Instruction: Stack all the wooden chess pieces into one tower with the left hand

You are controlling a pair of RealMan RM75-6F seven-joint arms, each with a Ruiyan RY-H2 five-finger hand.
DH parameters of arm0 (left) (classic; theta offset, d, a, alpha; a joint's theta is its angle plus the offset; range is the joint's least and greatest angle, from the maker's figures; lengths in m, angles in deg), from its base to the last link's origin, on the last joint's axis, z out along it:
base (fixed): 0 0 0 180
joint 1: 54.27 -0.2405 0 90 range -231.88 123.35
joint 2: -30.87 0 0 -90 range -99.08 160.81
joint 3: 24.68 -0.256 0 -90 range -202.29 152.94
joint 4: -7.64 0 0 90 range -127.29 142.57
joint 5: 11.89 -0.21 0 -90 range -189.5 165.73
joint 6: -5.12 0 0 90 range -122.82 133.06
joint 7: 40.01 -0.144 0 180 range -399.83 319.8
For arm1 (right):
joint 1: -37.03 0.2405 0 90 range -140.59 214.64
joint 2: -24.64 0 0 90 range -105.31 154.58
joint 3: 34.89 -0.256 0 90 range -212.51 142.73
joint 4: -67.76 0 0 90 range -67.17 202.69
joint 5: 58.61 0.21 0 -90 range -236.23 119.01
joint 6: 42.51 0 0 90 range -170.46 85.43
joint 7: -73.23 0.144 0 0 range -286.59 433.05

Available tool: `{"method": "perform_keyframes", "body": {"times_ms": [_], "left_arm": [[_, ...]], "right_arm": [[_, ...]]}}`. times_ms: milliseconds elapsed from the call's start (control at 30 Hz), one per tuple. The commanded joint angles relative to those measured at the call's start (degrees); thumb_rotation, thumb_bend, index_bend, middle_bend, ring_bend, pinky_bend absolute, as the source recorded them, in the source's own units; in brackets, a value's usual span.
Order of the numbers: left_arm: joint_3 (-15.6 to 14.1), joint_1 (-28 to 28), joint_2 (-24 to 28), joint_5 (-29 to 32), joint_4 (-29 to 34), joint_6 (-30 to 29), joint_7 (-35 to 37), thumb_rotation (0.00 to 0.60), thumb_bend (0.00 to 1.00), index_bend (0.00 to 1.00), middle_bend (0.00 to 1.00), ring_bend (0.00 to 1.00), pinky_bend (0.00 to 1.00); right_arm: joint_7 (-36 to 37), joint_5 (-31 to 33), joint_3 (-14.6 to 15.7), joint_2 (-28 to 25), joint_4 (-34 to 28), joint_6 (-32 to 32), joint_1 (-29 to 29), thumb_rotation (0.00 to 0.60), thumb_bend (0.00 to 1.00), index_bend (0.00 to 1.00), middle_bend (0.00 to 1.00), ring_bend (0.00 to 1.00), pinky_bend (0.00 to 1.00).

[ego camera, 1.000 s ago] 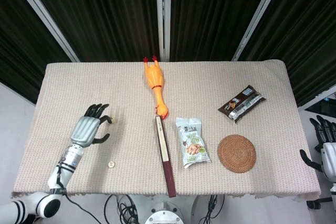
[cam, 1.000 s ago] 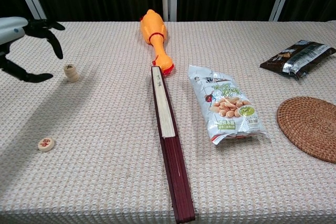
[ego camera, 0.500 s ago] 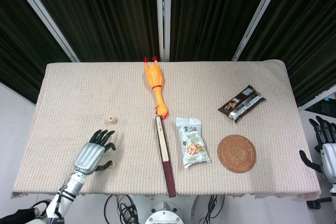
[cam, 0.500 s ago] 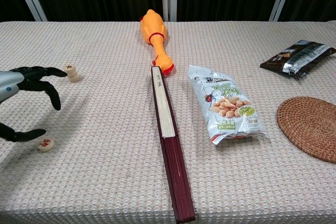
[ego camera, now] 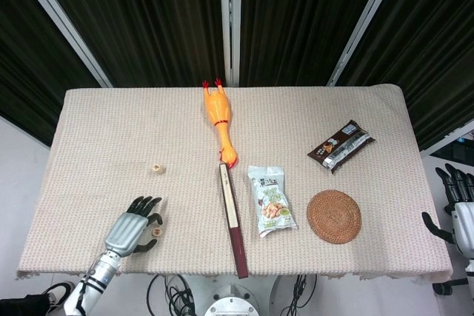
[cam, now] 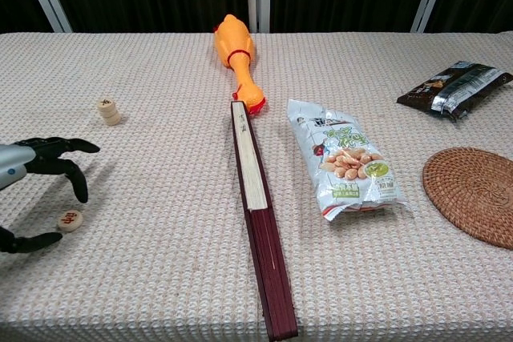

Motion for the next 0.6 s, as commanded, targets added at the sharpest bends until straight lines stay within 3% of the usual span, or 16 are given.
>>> {"method": "perform_keyframes", "body": {"times_ms": [33, 600], "left_arm": [[0.1, -0.2, -0.1, -0.3, -0.3, 0.1, 0.2, 0.600, 0.26, 0.41, 0.05, 0.00, 0.00], [1.5, -0.8, -0.5, 1.5, -1.0, 1.9, 0.1, 0.600, 0.28, 0.44, 0.05, 0.00, 0.00]], "right_arm": [[0.0, 0.0, 0.0, 0.0, 0.0, 0.0, 0.0, 0.600, 0.25, 0.00, 0.00, 0.00, 0.00], [0.8, 0.1, -0.2, -0.1, 0.2, 0.3, -0.1, 0.600, 0.25, 0.00, 0.00, 0.00, 0.00]]}}
